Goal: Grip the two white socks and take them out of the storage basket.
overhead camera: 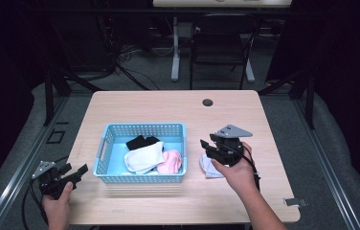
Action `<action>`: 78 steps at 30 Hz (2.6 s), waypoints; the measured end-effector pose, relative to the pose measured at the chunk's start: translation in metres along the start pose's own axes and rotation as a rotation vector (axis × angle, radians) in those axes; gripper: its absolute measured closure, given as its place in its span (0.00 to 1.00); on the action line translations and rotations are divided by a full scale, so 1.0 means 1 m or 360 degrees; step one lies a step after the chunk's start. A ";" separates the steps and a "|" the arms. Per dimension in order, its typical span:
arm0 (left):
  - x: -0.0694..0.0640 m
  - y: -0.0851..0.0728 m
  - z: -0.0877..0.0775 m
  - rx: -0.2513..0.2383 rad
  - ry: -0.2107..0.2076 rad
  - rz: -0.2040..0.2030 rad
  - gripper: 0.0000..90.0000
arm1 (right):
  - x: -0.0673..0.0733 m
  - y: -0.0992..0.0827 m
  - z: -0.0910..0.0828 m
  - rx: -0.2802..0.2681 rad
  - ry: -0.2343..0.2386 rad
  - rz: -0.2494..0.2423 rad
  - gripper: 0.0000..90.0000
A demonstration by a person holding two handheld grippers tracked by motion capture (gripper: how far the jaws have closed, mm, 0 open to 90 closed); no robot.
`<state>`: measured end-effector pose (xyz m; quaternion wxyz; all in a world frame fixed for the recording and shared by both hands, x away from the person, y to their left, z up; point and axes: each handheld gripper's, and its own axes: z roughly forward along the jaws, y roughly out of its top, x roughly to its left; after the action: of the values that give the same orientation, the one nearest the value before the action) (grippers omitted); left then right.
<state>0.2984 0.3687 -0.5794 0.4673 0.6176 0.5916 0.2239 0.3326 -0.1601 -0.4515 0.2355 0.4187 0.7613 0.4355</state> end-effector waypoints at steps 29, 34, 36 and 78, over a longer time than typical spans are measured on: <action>0.001 0.000 0.000 -0.0005 -0.0005 -0.0001 0.23 | 0.051 0.062 0.095 0.0582 0.0255 0.0090 0.75; 0.001 0.001 -0.001 -0.0009 -0.0003 -0.0009 0.23 | 0.058 0.060 0.115 0.0713 0.0262 0.0119 0.75; 0.001 0.000 0.000 -0.0009 -0.0004 -0.0007 0.23 | 0.059 0.059 0.122 0.0751 0.0259 0.0134 0.75; 0.001 0.001 0.000 -0.0009 -0.0012 -0.0007 0.23 | 0.089 0.034 0.183 0.1080 0.0246 0.0148 0.91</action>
<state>0.2990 0.3700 -0.5792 0.4718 0.6158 0.5906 0.2221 0.4317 0.0095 -0.5155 0.0045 0.4732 0.8583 0.1984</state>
